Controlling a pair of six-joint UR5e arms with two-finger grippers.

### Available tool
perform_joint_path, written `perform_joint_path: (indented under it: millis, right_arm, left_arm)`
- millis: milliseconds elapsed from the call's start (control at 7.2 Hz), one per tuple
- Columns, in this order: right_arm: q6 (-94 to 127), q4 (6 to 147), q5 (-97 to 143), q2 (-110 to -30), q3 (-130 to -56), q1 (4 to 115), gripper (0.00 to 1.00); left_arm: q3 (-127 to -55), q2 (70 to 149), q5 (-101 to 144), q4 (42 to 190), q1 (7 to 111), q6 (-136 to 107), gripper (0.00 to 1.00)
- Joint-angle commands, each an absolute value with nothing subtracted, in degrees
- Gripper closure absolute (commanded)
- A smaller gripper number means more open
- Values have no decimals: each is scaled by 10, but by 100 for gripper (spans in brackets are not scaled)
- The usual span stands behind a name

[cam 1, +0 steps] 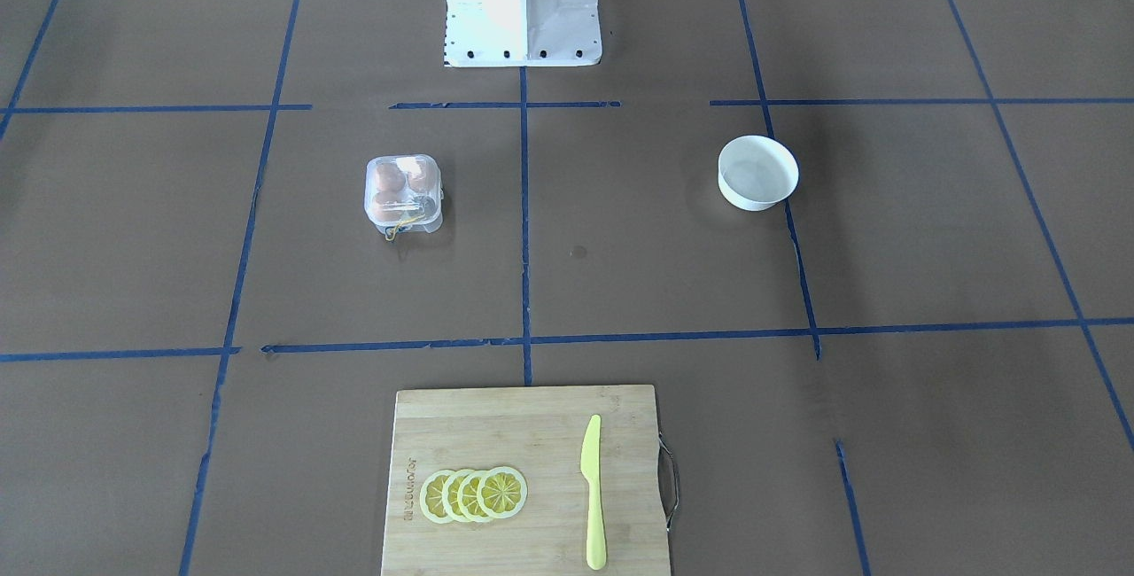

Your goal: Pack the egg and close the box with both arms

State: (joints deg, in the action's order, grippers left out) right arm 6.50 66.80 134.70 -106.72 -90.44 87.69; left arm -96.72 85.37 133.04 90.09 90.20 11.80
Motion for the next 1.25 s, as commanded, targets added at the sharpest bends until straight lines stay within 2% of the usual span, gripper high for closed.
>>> perform_joint_path:
  millis: [0, 1111]
  right_arm:
    - [65, 668, 1346, -1064, -904, 876, 0]
    - [65, 670, 1333, -1064, -910, 847, 0]
  left_arm:
    - [-967, 849, 1331, 901, 902, 118, 0]
    - [-968, 843, 1331, 896, 903, 117, 0]
